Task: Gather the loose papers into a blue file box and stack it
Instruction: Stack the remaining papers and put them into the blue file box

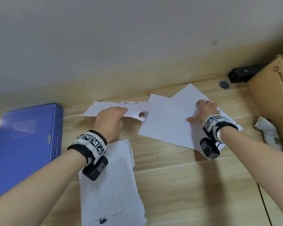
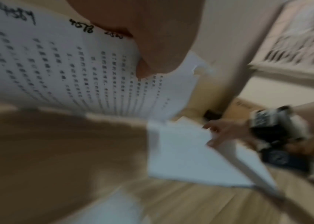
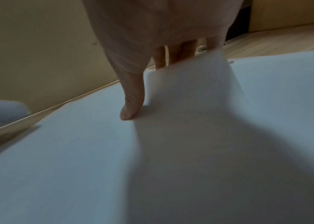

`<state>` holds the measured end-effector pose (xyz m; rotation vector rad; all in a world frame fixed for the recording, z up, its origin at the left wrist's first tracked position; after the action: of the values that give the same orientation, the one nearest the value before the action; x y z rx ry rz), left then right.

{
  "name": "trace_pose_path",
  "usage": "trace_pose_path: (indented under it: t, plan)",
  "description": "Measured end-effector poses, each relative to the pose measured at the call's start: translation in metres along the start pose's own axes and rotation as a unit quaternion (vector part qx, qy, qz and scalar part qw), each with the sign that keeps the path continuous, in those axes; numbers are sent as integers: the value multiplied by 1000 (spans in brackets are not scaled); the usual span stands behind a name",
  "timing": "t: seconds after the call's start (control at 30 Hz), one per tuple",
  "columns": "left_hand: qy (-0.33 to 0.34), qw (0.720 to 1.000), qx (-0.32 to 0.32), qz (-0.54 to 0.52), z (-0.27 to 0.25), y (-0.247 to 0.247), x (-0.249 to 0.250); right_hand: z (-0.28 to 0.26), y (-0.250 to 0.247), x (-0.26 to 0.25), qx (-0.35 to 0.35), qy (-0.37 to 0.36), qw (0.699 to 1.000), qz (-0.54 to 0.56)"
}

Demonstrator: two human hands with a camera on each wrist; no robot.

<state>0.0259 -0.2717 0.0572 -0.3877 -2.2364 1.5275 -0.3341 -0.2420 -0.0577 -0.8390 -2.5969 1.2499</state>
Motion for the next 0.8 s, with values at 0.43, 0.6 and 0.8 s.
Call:
trace_pose_path:
  t: [0.43, 0.6, 0.8]
  plan:
    - [-88, 892, 26, -443, 8, -21, 39, -20, -27, 85, 43, 34, 983, 178]
    - [-138, 823, 2, -552, -6, 41, 26, -26, 0, 112, 14, 101, 977, 188]
    - [-187, 833, -86, -514, -43, 127, 21, -35, 14, 109, -24, 80, 978, 191]
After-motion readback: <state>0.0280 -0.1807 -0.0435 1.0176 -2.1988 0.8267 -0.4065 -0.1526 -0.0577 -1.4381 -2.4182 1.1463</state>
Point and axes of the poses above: each hand's wrist, its own z-axis towards the middle knuckle, its own y-axis out of the palm, x = y × z, the point moved 8 cm from there along z, towards the middle knuckle, and after that the axes turned 14 degrees about -x, right-handed, at the moved point
